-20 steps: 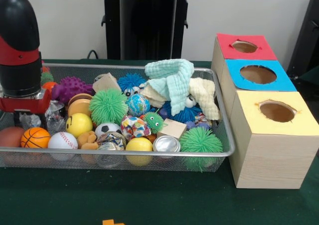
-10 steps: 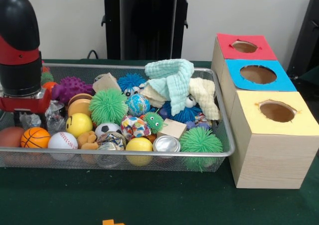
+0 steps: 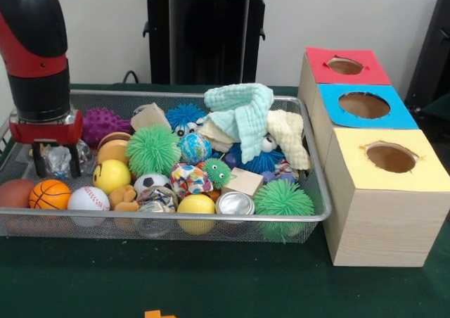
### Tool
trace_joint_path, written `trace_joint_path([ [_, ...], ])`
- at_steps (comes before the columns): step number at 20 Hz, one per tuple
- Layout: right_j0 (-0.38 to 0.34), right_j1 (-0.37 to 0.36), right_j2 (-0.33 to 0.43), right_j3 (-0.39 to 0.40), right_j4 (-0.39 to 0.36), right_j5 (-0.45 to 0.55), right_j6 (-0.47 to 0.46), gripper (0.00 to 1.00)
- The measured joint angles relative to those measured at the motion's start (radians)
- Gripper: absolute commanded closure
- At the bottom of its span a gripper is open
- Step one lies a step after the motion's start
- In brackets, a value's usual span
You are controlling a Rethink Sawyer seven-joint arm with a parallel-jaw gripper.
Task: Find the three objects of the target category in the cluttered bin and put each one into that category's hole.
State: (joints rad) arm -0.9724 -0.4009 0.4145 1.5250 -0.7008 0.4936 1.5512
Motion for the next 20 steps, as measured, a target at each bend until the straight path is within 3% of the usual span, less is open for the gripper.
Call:
trace_joint_path([
  [20,-0.005,-0.016,0.000,0.019,-0.003,0.000,0.000,0.00],
])
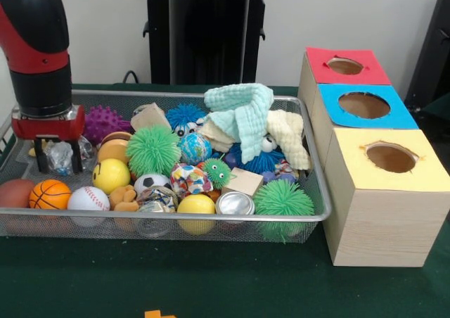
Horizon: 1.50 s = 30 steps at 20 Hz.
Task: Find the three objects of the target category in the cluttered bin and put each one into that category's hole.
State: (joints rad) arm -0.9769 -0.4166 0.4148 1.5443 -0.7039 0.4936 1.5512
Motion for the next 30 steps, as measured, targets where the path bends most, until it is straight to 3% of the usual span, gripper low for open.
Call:
trace_joint_path([
  [13,-0.015,-0.213,0.000,0.165,0.035,0.033,0.000,0.00],
  [21,-0.045,-0.234,0.000,0.174,0.035,0.034,0.000,0.00],
  [30,-0.072,-0.192,-0.013,0.174,-0.004,0.033,0.000,0.00],
])
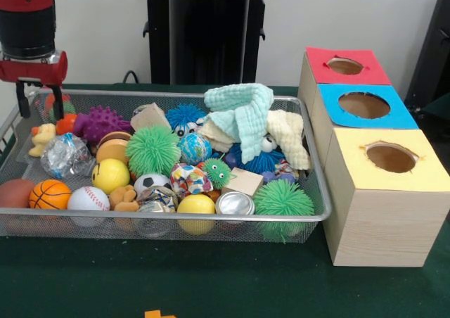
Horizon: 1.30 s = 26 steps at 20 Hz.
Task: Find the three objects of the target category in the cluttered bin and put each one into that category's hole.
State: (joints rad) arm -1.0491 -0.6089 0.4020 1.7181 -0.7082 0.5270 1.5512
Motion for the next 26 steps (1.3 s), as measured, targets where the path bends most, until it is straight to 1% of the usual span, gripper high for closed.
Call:
trace_joint_path([
  [5,-0.009,0.029,-0.008,0.001,-0.038,-0.003,0.000,0.00],
  [14,-0.008,0.054,-0.011,0.010,-0.083,-0.021,0.000,0.00],
  [23,-0.006,0.060,-0.012,0.028,-0.086,-0.025,0.000,0.00],
  [26,-0.001,0.073,-0.013,0.028,-0.090,-0.039,0.000,0.00],
])
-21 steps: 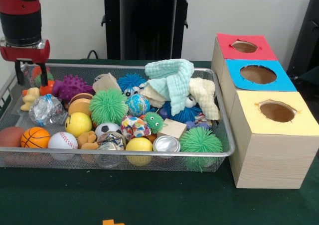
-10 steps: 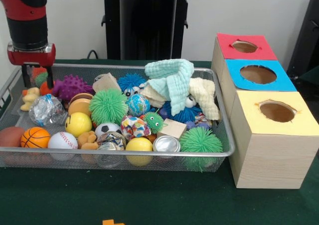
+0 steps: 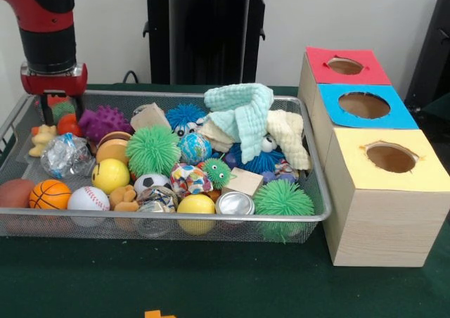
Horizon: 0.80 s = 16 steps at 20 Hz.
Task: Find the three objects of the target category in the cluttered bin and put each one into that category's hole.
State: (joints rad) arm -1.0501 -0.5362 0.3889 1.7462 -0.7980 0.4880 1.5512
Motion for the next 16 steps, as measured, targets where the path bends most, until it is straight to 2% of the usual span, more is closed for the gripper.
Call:
trace_joint_path([
  [9,0.042,0.035,-0.031,0.000,-0.030,-0.055,0.000,0.00],
  [16,0.049,0.039,-0.040,0.000,-0.030,-0.071,0.000,0.00],
])
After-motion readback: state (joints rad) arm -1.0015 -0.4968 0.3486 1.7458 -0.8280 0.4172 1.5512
